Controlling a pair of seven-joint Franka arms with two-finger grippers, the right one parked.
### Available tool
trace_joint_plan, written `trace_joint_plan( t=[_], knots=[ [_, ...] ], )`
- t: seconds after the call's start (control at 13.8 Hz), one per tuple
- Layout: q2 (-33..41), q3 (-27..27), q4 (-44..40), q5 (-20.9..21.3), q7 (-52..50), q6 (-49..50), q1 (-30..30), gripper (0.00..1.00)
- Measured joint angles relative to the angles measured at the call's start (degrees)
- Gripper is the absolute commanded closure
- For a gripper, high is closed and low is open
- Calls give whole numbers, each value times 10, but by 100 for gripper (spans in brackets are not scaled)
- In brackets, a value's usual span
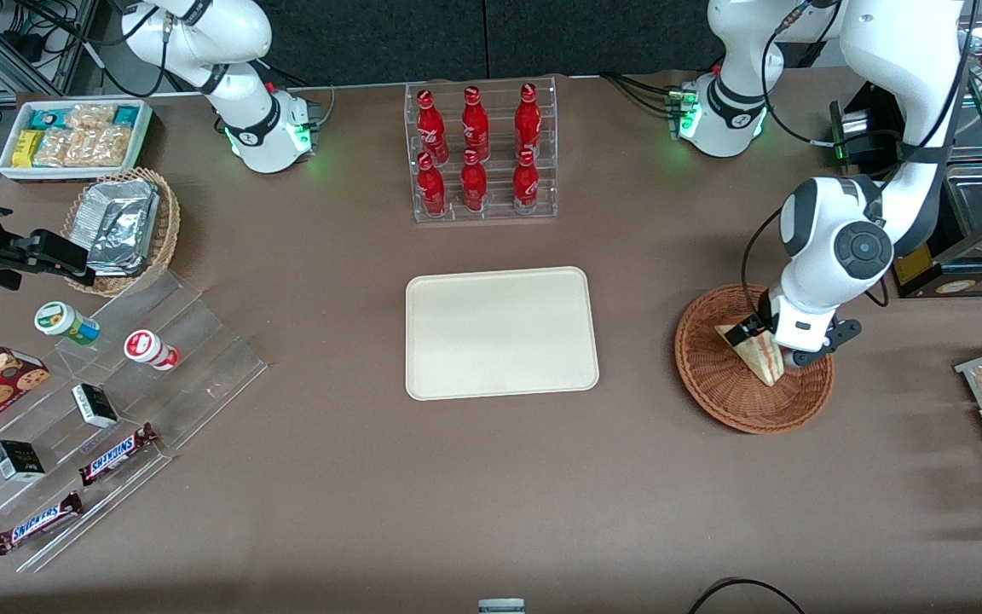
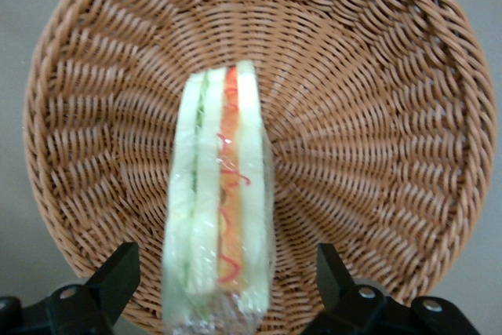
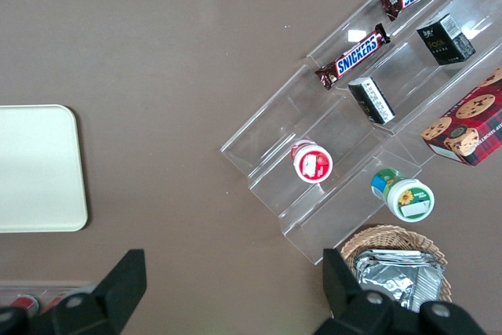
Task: Place sandwich from basket to tray
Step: 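Close the left gripper on the wrapped sandwich's upright edge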
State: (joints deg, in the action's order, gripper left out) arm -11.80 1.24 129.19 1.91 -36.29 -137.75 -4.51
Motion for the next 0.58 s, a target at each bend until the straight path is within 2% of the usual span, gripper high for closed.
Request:
trace_joint_plan(
  t=[0.07, 0.29, 0.36, 0.44, 0.51, 0.58],
  knots=[
    [0, -3, 0, 0, 0, -1, 1, 23],
    [-2, -11, 1, 0, -5, -11, 2, 23],
    [-3, -11, 1, 0, -10, -12, 1, 26],
    [-4, -10, 2, 0, -15, -12, -1, 36],
    [-5, -10, 2, 0, -20, -12, -4, 39],
    [-6, -10, 3, 0, -24, -12, -7, 38]
  ],
)
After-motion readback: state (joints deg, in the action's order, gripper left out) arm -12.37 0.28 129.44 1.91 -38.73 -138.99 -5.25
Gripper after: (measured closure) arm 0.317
